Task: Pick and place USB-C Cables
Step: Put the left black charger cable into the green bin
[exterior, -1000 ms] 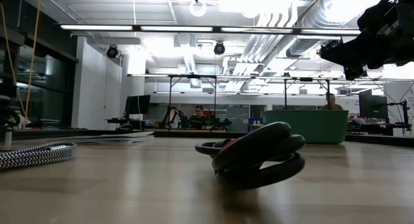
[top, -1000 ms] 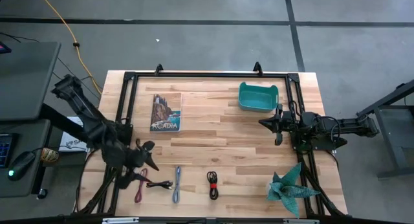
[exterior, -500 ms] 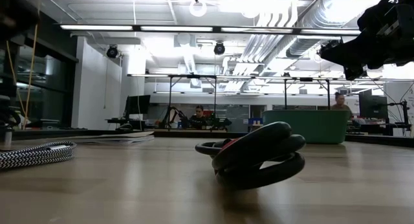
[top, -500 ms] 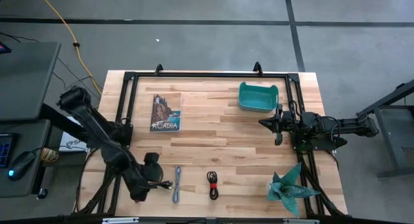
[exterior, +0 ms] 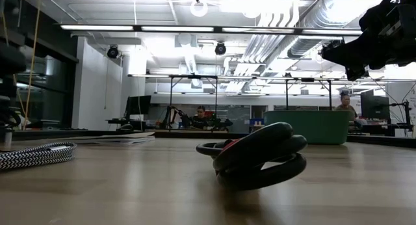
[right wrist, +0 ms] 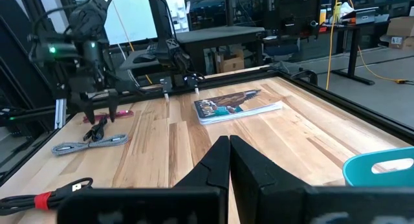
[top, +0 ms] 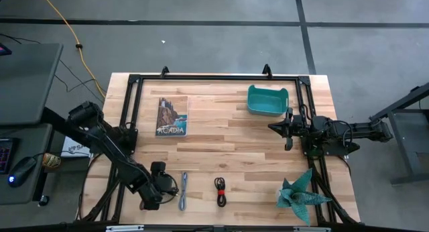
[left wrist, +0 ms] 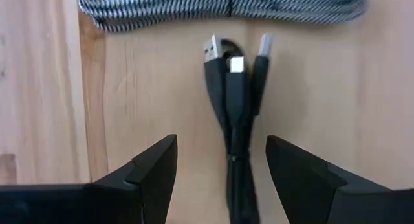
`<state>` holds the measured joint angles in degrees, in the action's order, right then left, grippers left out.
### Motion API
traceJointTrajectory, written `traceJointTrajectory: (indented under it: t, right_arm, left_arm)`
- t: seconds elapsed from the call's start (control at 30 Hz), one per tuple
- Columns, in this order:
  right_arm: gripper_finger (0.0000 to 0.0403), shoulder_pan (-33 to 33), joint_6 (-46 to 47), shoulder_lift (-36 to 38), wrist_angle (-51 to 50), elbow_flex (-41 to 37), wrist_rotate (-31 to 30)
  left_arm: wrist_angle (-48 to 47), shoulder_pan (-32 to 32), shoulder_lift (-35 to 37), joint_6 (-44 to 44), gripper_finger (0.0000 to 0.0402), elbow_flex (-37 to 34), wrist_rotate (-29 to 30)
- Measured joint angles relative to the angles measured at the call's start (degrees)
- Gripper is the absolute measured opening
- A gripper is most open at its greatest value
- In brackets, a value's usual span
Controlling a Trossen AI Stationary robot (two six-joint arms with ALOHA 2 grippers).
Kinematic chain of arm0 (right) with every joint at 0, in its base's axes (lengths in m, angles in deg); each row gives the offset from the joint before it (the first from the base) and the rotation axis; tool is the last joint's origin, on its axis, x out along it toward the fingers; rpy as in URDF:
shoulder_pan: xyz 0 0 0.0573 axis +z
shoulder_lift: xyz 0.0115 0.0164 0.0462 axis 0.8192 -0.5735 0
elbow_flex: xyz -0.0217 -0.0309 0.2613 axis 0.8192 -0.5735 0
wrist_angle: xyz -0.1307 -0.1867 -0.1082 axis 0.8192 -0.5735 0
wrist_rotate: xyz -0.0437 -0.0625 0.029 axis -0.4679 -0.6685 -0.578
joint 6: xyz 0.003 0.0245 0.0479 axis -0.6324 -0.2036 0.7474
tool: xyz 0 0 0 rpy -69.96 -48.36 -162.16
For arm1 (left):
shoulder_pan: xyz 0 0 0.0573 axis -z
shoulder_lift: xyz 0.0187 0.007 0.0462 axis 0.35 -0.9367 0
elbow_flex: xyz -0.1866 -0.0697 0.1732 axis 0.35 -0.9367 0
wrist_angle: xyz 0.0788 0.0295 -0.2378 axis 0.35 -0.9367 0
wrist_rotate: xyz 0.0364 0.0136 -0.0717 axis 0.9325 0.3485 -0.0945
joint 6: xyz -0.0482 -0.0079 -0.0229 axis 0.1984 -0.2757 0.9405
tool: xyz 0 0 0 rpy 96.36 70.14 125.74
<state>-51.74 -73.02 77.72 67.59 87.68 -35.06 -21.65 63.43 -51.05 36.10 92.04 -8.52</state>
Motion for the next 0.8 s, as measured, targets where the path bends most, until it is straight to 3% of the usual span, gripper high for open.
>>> traceJointTrajectory:
  t: [0.27, 0.8]
  right_arm:
    - [0.0, 0.0, 0.0, 0.0, 0.0, 0.0, 0.0]
    - [0.0, 0.0, 0.0, 0.0, -0.1, 0.0, 0.0]
  left_arm:
    - [1.1, 0.0, -5.5, 0.5, 0.0218, 0.3, -1.6]
    - [1.3, 0.5, -5.3, 3.0, 0.0218, 0.1, 0.1]
